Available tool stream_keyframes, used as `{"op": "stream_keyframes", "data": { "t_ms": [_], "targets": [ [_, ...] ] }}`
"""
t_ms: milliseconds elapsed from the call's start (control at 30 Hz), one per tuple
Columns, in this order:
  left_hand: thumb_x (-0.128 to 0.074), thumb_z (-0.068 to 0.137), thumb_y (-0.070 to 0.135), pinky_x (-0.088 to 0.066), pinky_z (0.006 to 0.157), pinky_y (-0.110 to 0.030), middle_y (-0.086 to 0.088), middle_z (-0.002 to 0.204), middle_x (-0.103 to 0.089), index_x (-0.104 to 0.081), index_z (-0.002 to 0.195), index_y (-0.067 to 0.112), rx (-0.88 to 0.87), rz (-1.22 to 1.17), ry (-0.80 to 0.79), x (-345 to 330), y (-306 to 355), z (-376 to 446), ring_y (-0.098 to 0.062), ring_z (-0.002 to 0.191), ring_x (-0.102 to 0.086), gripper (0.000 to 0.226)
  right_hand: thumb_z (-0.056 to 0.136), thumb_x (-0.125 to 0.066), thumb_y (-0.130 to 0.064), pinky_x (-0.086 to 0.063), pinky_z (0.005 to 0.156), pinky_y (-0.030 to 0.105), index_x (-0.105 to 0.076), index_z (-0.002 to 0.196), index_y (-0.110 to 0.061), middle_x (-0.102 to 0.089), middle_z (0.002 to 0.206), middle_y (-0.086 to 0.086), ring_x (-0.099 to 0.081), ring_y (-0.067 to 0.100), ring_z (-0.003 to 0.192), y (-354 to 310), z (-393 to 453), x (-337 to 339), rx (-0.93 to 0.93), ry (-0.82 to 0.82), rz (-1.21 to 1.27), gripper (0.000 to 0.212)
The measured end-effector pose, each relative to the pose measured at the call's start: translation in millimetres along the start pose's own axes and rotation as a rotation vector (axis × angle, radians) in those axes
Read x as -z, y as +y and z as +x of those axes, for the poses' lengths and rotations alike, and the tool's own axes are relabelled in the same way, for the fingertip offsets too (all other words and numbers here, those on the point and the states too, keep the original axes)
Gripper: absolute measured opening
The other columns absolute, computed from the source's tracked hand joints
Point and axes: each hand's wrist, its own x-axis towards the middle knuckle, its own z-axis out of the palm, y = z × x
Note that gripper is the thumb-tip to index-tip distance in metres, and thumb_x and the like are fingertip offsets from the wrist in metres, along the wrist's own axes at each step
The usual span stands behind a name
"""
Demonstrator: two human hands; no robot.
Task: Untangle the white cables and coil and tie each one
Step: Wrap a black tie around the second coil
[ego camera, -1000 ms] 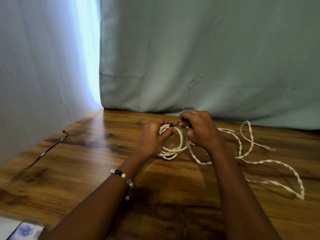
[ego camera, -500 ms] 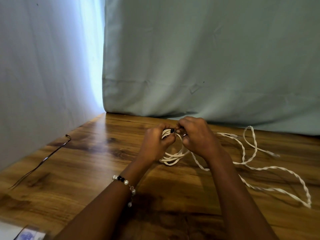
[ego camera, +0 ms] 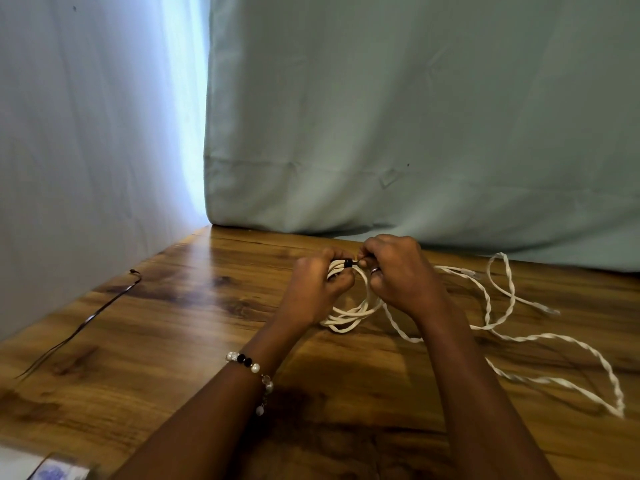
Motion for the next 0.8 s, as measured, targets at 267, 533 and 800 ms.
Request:
{"op": "stream_keyframes", "data": {
  "t_ms": [267,533,800],
  "targets": [
    [-0.067,0.085,0.012,-0.049,0.071,-0.018,-0.002,0.098,-0.071,-0.067,0.110,0.010,-0.024,0.027,0.019,0,-2,1,-0.009,0.086,-0.065,0.025,0.080,-0.061,-0.002,-0.042,0.064,0.030,-0.064,0.092,-0.005,-0.064,0.090,0.010,-0.055,0.025,0.077,-1,0,-5,-0.005,0.018,-0.008,0.013],
    [-0.065,0.087,0.012,-0.050,0.073,-0.015,-0.002,0.100,-0.070,-0.066,0.110,0.010,-0.031,0.028,0.004,1,-4,1,-0.005,0.085,-0.064,0.023,0.078,-0.061,0.004,-0.037,0.061,0.028,-0.064,0.085,-0.002,-0.063,0.084,0.013,-0.055,0.026,0.076,0,2,-18,-0.047,0.091,0.089,0.010],
    [-0.065,0.089,0.017,-0.054,0.075,-0.026,-0.004,0.099,-0.072,-0.066,0.112,0.010,-0.012,0.034,-0.003,1,-5,1,-0.012,0.087,-0.067,0.024,0.081,-0.069,-0.002,-0.048,0.067,0.033,-0.070,0.083,-0.002,-0.068,0.084,0.011,-0.061,0.025,0.078,-2,2,-20,-0.107,0.175,0.223,0.003]
  ]
}}
